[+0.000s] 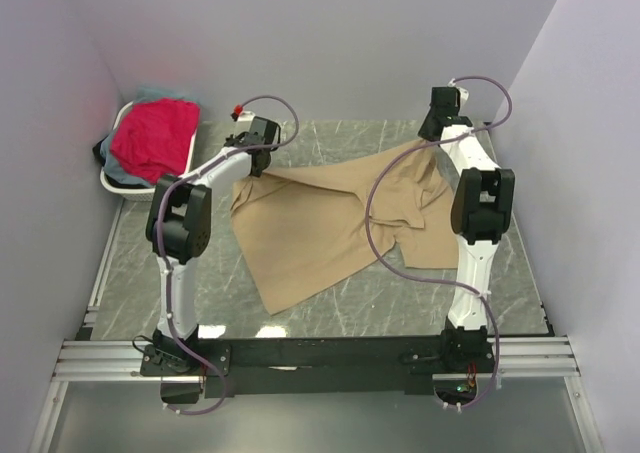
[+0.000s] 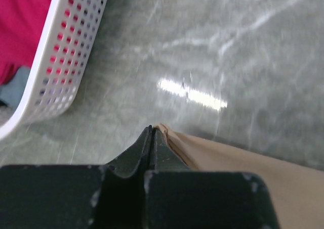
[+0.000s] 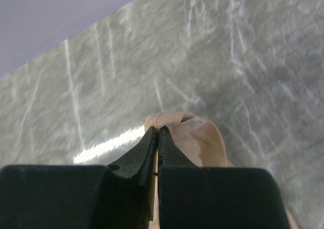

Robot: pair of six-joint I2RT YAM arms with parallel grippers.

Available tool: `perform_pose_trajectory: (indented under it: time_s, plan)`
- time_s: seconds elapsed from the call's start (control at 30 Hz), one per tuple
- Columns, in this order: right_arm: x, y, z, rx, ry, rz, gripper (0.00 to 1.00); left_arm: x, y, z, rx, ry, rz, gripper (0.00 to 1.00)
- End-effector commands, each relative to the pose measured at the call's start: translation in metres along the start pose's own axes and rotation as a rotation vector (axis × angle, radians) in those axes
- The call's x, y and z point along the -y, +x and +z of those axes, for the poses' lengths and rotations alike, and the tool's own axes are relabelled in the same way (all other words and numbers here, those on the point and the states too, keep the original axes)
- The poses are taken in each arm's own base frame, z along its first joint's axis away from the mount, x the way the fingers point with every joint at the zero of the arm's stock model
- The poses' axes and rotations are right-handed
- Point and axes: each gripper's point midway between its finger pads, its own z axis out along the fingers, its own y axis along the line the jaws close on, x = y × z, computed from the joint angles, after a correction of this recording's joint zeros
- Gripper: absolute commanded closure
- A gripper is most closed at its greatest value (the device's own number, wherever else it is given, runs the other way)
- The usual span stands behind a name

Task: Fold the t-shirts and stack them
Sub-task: Flatten the tshirt out

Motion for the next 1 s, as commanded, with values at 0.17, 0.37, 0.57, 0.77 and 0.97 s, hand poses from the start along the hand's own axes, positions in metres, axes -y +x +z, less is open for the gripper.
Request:
perform_pose_trajectory:
  time_s: [0.17,0.37,0.57,0.77,0.97]
  plan:
    - [0.030,-0.066,0.022,0.123,0.038,0.038,0.39,-0.019,-0.069,0.047,0.140,-0.119,0.003,0.02]
    - [0.030,-0.072,-0.020,0.160,-0.014,0.047,0.08,-0.033,-0.099,0.003,0.163,-0.027,-0.100,0.01]
    - [0.031,-0.044,-0.078,0.014,-0.062,0.051,0.07,0.020,-0.073,-0.106,0.125,0.398,-0.118,0.01]
    - [0.051,0.018,-0.117,-0.090,-0.068,0.038,0.07,0.073,0.010,-0.171,-0.059,0.716,-0.085,0.00]
    - [0.073,0.073,-0.146,-0.148,-0.068,0.028,0.16,0.069,0.096,-0.162,-0.233,0.695,-0.086,0.02]
